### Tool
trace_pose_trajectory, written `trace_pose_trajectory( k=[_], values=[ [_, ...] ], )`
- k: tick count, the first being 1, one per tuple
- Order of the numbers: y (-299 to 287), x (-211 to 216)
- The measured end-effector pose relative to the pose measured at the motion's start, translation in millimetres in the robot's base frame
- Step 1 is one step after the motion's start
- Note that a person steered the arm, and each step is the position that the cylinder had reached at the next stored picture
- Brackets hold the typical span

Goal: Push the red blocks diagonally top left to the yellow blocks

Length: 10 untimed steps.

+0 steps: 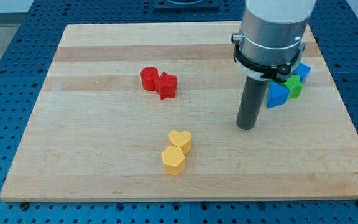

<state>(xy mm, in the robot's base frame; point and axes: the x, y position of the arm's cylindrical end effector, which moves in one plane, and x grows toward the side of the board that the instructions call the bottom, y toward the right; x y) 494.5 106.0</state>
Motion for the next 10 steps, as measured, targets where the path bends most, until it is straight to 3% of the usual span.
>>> trace_pose_trajectory(
  k=[3, 5, 8, 10],
  values=[
    [1.0, -6.6],
    [-30.6, -51.3],
    [-138.2, -97.0],
    [-204.2, -97.5]
  ],
)
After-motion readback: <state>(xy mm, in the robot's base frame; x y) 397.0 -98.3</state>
